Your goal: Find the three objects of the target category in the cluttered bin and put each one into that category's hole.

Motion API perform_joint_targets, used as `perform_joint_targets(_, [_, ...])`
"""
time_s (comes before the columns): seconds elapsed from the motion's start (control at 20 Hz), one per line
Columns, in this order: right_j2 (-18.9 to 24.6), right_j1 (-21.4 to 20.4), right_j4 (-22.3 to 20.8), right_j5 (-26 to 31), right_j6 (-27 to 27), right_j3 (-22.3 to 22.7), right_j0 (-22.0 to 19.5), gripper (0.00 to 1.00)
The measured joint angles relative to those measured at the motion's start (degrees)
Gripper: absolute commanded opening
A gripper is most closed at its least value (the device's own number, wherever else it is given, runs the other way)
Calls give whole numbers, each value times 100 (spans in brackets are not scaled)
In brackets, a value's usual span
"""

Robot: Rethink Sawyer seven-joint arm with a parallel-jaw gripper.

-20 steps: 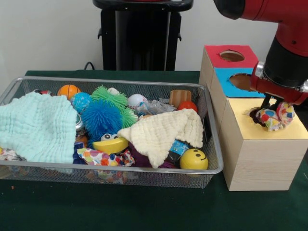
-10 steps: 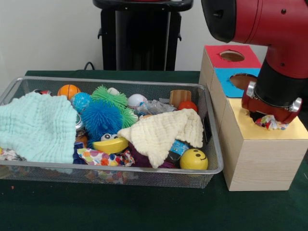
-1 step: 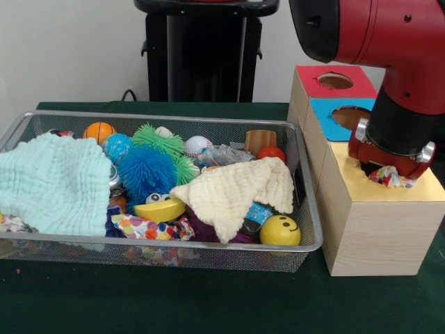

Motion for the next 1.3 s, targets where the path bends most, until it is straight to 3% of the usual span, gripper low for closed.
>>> perform_joint_targets(0.4, [-405, 138, 134, 23, 364, -29, 230, 0])
perform_joint_targets(0.75, [-936, 307, 133, 263, 1396, -245, 584, 0])
perform_joint_targets(1.05, [-954, 317, 149, 597, 1670, -365, 557, 0])
perform_joint_targets(1.3, [-927, 353, 103, 409, 1670, -386, 541, 0])
